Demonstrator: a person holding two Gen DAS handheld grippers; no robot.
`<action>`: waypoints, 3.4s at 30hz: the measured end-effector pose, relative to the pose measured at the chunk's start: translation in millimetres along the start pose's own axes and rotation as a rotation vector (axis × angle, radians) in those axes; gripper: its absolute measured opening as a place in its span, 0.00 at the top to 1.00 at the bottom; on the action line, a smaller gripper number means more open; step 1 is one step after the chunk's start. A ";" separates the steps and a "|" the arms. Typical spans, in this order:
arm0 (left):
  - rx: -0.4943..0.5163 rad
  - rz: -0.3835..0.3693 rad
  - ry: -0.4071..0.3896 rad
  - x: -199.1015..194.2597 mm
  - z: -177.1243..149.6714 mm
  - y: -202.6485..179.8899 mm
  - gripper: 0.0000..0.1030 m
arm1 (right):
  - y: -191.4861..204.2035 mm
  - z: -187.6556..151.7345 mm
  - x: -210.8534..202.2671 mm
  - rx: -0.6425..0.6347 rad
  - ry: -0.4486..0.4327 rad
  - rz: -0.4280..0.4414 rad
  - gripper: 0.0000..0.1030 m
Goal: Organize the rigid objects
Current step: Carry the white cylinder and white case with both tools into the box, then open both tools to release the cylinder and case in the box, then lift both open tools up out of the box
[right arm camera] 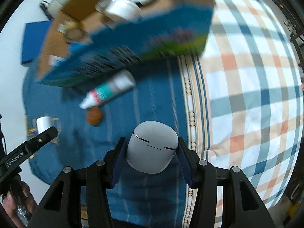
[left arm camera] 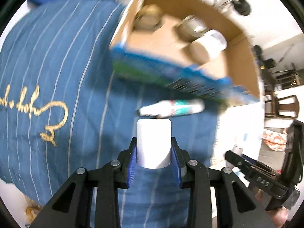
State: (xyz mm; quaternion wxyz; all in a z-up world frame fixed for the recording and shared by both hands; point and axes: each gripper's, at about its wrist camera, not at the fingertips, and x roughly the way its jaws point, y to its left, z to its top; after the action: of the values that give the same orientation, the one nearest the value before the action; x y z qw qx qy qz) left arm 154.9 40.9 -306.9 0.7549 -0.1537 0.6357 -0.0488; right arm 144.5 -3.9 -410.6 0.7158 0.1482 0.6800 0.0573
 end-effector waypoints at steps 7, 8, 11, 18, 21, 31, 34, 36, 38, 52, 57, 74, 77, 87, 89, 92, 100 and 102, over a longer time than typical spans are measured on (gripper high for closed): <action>0.103 -0.011 -0.114 -56.2 43.6 -40.7 0.72 | 7.5 24.8 -83.7 -0.063 -0.134 0.037 0.47; 0.113 -0.002 -0.129 -60.5 49.0 -44.7 0.72 | 8.7 28.2 -90.6 -0.071 -0.147 0.030 0.47; 0.132 0.017 -0.157 -64.2 58.7 -52.0 0.71 | -0.8 60.5 -117.5 -0.091 -0.185 0.001 0.47; 0.167 0.072 -0.180 -53.2 74.2 -56.2 0.72 | 3.0 77.8 -122.5 -0.120 -0.223 -0.077 0.47; 0.169 0.077 -0.178 -49.6 80.2 -56.0 0.72 | 3.5 85.7 -122.7 -0.122 -0.229 -0.086 0.47; 0.156 0.089 -0.102 -15.3 127.0 -54.0 0.71 | -9.7 142.9 -95.4 -0.067 -0.194 -0.096 0.47; 0.145 0.097 -0.046 10.5 146.4 -49.9 0.71 | -18.5 170.5 -70.2 -0.049 -0.158 -0.121 0.47; 0.135 0.103 -0.004 29.4 158.7 -46.0 0.71 | -24.5 187.9 -49.0 -0.039 -0.122 -0.144 0.47; 0.115 0.107 0.049 52.8 172.3 -40.3 0.71 | -27.7 200.8 -31.5 -0.046 -0.095 -0.170 0.47; 0.097 0.156 0.271 146.0 204.7 -24.1 0.71 | -39.9 251.5 52.6 -0.064 0.051 -0.270 0.47; 0.077 0.146 0.277 146.2 204.0 -18.2 0.71 | -42.5 256.3 61.6 -0.060 0.069 -0.266 0.47; 0.060 0.112 0.126 65.6 189.5 -28.7 0.36 | -18.0 232.1 6.6 -0.111 0.011 -0.267 0.23; 0.080 0.107 0.048 38.5 179.8 -33.1 0.12 | -14.7 218.7 -8.3 -0.117 -0.010 -0.255 0.10; 0.125 0.132 -0.116 -24.4 138.9 -42.4 0.02 | -11.5 168.5 -70.4 -0.124 -0.138 -0.248 0.00; 0.144 0.136 -0.154 -39.0 128.1 -46.5 0.02 | -8.2 157.9 -85.7 -0.133 -0.172 -0.249 0.00; 0.169 0.149 -0.206 -54.0 114.0 -52.1 0.02 | -6.0 143.7 -103.5 -0.142 -0.207 -0.244 0.00; 0.179 0.142 -0.289 -90.6 82.4 -61.4 0.02 | -2.1 102.6 -149.7 -0.158 -0.278 -0.211 0.00; 0.183 0.134 -0.305 -99.1 77.0 -63.3 0.02 | -1.6 94.6 -159.7 -0.158 -0.294 -0.205 0.00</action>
State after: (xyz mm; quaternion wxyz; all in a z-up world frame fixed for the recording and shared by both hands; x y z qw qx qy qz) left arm 219.1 20.7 -183.5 0.8549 -0.0473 0.5157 -0.0321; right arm 227.1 -63.4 -255.4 0.8189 0.0283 0.5730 0.0150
